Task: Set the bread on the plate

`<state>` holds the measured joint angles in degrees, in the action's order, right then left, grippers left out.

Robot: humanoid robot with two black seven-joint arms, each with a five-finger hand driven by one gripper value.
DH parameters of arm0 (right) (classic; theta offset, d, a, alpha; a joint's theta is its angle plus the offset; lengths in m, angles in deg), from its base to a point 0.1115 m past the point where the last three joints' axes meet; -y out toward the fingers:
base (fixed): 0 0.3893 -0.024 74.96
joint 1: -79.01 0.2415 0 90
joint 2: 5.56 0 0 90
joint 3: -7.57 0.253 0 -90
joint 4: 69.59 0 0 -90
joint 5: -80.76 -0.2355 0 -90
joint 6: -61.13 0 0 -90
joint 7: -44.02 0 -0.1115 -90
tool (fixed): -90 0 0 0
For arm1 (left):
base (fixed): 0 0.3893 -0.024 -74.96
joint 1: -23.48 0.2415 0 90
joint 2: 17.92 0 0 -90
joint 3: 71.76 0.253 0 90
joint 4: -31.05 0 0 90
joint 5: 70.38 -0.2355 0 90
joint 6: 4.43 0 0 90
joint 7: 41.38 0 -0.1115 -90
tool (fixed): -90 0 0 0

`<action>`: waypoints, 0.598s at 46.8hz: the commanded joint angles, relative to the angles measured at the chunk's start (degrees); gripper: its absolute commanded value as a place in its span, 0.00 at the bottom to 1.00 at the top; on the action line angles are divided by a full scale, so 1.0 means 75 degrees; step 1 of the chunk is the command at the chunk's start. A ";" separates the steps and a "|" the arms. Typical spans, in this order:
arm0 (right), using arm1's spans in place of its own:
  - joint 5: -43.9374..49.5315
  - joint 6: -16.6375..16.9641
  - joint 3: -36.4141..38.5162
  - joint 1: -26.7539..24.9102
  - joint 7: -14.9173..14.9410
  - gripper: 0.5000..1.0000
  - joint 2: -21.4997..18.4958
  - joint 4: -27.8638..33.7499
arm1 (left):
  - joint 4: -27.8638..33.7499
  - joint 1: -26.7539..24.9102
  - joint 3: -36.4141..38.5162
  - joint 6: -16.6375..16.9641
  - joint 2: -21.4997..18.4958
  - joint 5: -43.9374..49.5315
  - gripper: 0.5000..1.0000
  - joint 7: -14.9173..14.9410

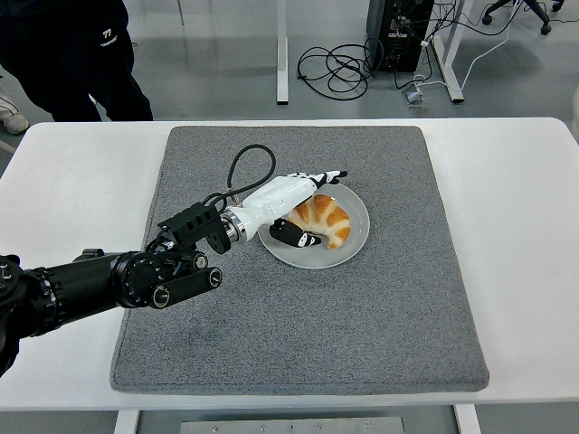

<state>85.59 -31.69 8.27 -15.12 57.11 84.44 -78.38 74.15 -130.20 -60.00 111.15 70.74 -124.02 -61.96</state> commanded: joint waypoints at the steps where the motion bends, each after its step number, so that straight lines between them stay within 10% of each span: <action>1: 0.0000 0.0000 0.0000 -0.0001 0.0000 1.00 0.0000 0.0000 | 0.0335 -0.0052 -0.0125 -0.0012 -0.0172 0.0049 0.90 0.0037; 18: 0.0000 0.0000 0.0000 -0.0001 0.0000 1.00 0.0000 -0.0023 | 0.2153 -0.0790 -0.0465 -0.0257 -0.1719 0.1583 0.92 0.0435; 28: 0.0000 0.0000 0.0012 -0.0001 0.0000 1.00 0.0000 -0.0035 | 0.2153 -0.0767 -0.1917 -0.1780 -0.2270 0.3340 0.92 0.0540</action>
<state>85.59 -31.69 8.32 -15.12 57.13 84.44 -78.64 90.34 -136.32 -71.41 100.66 54.79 -102.12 -58.44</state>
